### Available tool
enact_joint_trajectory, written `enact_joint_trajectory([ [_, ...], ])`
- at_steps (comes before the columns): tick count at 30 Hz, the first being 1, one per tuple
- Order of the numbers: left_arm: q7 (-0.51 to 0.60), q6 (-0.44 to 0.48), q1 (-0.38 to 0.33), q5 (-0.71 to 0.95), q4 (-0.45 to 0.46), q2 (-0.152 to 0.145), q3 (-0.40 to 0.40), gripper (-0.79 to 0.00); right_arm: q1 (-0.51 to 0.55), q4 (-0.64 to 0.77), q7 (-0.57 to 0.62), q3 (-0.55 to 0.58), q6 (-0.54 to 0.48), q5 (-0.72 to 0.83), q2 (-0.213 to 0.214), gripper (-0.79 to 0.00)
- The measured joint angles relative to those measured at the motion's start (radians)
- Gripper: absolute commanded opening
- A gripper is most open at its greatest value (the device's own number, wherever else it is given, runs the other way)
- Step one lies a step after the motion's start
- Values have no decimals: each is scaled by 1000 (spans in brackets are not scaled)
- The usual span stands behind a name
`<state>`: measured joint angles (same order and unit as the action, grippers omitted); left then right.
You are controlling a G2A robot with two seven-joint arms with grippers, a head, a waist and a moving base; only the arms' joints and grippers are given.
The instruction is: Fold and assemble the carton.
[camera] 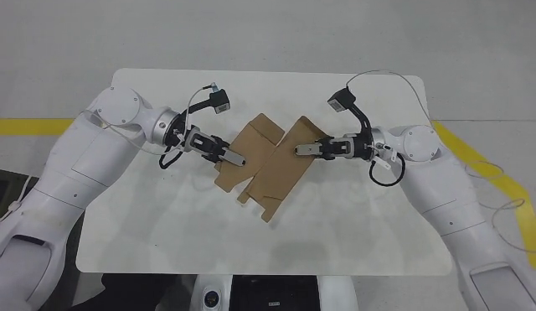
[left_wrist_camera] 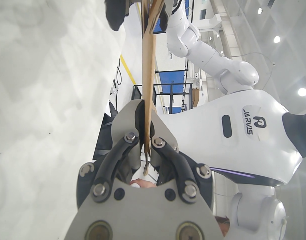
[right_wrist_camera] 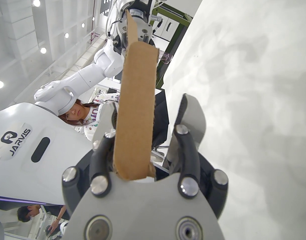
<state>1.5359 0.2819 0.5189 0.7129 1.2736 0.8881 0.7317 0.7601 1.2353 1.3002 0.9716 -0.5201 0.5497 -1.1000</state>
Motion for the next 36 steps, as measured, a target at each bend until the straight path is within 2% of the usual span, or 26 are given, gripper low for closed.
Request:
enact_joint_trajectory([
  [16,0,2,-5,-18,-19,-2,17,-785,-8,17,3,-28,3,58,18,-785],
  [17,0,2,-5,-19,-19,-3,19,-360,-9,16,2,-28,2,61,19,-785],
  [18,0,2,-4,-18,-21,-3,21,0,-9,15,1,-28,1,65,20,-785],
  [27,-13,5,5,65,-82,-3,70,0,-6,-23,-59,6,-58,45,28,-785],
  [36,-141,-18,41,95,-81,4,111,0,11,-7,-197,29,-51,-16,24,-785],
])
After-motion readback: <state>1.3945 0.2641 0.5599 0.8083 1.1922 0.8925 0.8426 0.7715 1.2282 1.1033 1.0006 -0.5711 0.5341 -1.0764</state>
